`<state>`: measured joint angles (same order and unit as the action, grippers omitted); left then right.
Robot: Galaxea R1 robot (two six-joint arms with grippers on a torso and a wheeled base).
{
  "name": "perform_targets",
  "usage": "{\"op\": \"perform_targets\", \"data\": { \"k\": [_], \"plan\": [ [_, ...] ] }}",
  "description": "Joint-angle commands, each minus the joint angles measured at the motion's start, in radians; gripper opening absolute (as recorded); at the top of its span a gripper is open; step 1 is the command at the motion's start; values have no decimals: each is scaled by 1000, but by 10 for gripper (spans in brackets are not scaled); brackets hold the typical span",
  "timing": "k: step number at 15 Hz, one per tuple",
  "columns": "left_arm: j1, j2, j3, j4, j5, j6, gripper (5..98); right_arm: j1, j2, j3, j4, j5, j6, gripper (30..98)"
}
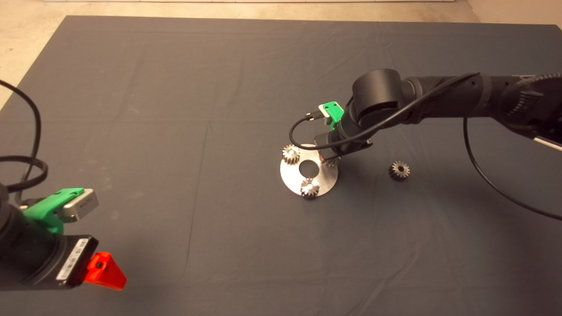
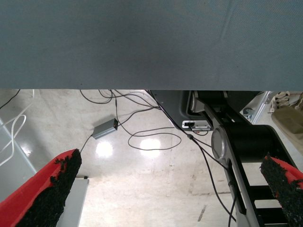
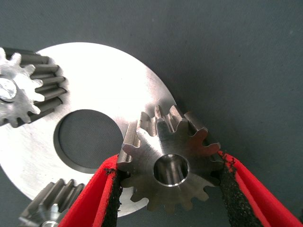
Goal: Remove an incorrectly installed larger gear and replace it with the correct smaller gear
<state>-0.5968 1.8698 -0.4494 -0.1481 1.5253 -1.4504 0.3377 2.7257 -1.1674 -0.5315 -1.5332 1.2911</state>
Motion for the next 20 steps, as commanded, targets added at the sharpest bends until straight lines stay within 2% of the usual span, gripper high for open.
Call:
{"op": "perform_targets", "data": {
  "k": [1,6,11,16,20],
  "plan": [
    [-14,-6,3,9,133,4,982,81,-1,26,-33,-113,11,484],
    [-14,-5,2,12,133,4,982,125,-1,52,-28,-114,27,484],
    [-14,-5,2,12,133,4,982,212,-8,105,-21,-125,69,484],
    [-12,-4,3,13,133,4,982,219,-16,112,-10,-125,71,484],
    [-12,-4,6,13,133,4,982,218,-100,171,-10,-125,71,484]
  ]
}}
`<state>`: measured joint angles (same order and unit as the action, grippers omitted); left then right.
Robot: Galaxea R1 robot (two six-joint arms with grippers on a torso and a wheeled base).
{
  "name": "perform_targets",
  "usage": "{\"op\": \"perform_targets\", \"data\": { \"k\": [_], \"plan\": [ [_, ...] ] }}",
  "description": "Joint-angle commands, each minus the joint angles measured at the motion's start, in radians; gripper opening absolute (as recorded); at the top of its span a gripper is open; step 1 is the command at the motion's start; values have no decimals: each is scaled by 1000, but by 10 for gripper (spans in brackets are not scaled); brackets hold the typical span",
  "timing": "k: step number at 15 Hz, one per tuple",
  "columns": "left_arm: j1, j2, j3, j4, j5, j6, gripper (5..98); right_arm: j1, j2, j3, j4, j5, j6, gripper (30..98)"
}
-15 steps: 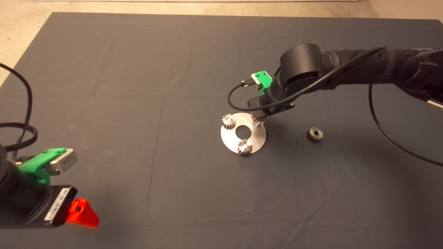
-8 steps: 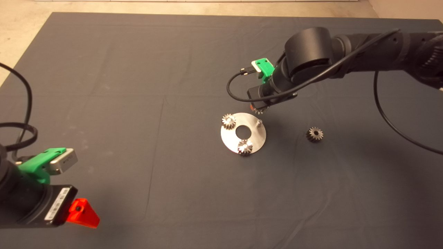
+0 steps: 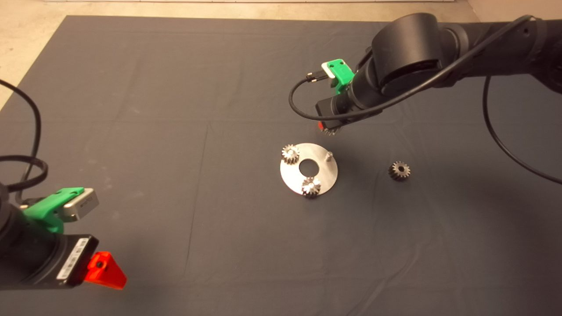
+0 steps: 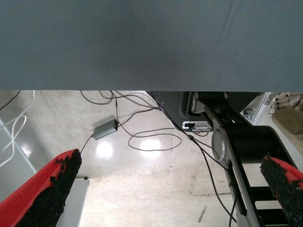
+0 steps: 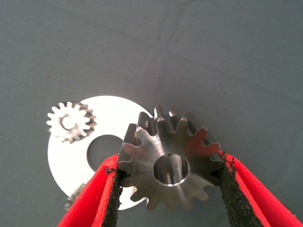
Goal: Remove an incorrectly installed larger gear and replace it with the correct smaller gear
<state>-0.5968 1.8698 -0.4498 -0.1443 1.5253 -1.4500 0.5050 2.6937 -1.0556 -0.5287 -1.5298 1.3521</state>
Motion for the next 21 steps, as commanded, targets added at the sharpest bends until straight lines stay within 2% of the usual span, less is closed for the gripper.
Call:
{"op": "perform_targets", "data": {
  "k": [1,4,8,11,18,21],
  "plan": [
    [-12,-2,7,15,133,3,982,49,-94,83,-13,-128,10,484],
    [-12,-2,10,18,133,2,982,47,-148,108,-14,-128,16,483],
    [-11,-2,13,20,133,-3,982,44,-166,108,-13,-128,18,484],
    [-11,-2,11,20,133,-3,982,33,-221,151,-16,-128,18,484],
    [-11,-4,13,22,133,-3,982,4,-323,159,-19,-128,7,483],
    [-11,-5,14,22,133,-4,982,-41,-344,174,-20,-128,4,483]
  ]
}}
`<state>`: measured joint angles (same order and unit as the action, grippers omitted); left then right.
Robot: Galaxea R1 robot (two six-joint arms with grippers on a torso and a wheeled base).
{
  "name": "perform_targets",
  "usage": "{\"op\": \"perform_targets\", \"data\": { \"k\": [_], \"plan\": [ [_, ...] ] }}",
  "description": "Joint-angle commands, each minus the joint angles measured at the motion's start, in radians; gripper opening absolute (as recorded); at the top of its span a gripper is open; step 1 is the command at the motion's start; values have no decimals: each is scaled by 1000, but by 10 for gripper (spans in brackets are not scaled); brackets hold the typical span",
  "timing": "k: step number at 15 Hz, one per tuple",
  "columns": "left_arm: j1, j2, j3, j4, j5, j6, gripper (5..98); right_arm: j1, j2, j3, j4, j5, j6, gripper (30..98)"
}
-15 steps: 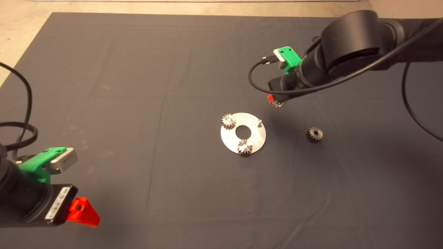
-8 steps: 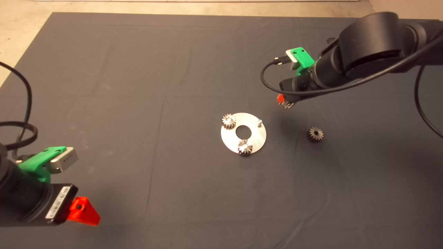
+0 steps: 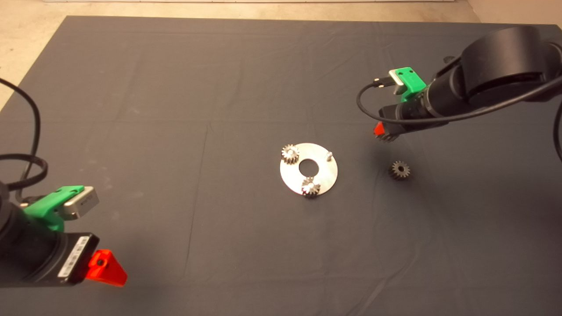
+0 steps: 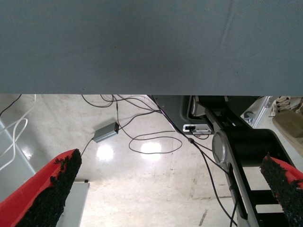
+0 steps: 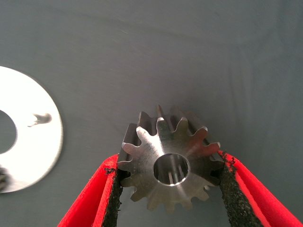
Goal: Remove an incorrectly installed larger gear and replace it with the correct smaller gear
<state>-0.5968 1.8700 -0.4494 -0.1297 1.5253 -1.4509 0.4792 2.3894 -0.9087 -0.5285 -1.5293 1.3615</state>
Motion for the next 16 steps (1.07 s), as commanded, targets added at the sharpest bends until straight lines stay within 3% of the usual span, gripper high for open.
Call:
{"op": "perform_targets", "data": {
  "k": [1,4,10,14,16],
  "plan": [
    [-11,-5,14,7,133,-3,982,-42,-40,27,-23,-129,-5,483],
    [-11,-5,14,7,133,-3,982,-85,-34,27,-33,-129,-5,483],
    [-11,-4,14,7,133,-3,982,-83,-21,18,-41,-129,-7,483],
    [-11,-4,16,7,133,-5,982,-83,54,16,-41,-129,7,483],
    [-11,-4,14,7,133,-4,982,-84,129,-17,-41,-129,8,484]
  ]
}}
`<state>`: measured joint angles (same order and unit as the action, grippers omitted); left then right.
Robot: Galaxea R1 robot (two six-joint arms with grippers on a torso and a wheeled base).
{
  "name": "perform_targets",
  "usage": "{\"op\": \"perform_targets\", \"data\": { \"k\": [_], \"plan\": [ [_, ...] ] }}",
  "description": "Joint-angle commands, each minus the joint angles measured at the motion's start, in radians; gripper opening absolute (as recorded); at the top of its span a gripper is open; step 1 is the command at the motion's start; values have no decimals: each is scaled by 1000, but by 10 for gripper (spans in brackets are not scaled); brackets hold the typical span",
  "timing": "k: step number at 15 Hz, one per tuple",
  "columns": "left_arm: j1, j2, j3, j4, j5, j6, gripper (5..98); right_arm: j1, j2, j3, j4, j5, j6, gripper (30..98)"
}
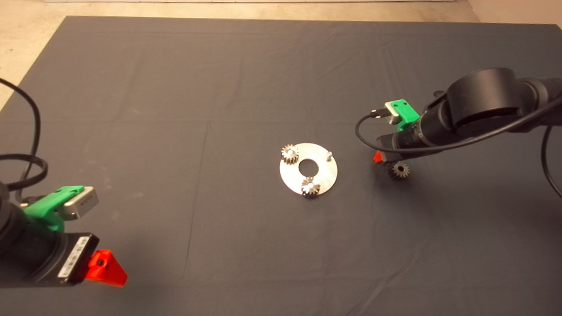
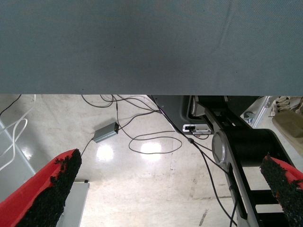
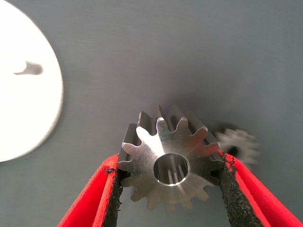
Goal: Remove an incorrectly installed larger gear and replace it with the correct smaller gear
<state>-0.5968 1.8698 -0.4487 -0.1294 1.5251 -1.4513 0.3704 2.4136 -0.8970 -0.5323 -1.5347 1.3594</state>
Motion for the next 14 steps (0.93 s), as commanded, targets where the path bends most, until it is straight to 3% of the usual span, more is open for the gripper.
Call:
{"op": "perform_targets", "data": {
  "k": [1,7,11,14],
  "plan": [
    [-11,-5,15,7,133,-3,982,24,120,-35,-37,-123,10,484],
    [-11,-2,18,7,133,-4,982,22,98,-46,-35,-123,10,483],
    [-11,-3,19,7,133,-4,982,26,-2,-54,-38,-123,-8,483],
    [-11,-2,19,7,133,-4,982,28,-6,-116,-49,-123,-71,483]
  ]
}}
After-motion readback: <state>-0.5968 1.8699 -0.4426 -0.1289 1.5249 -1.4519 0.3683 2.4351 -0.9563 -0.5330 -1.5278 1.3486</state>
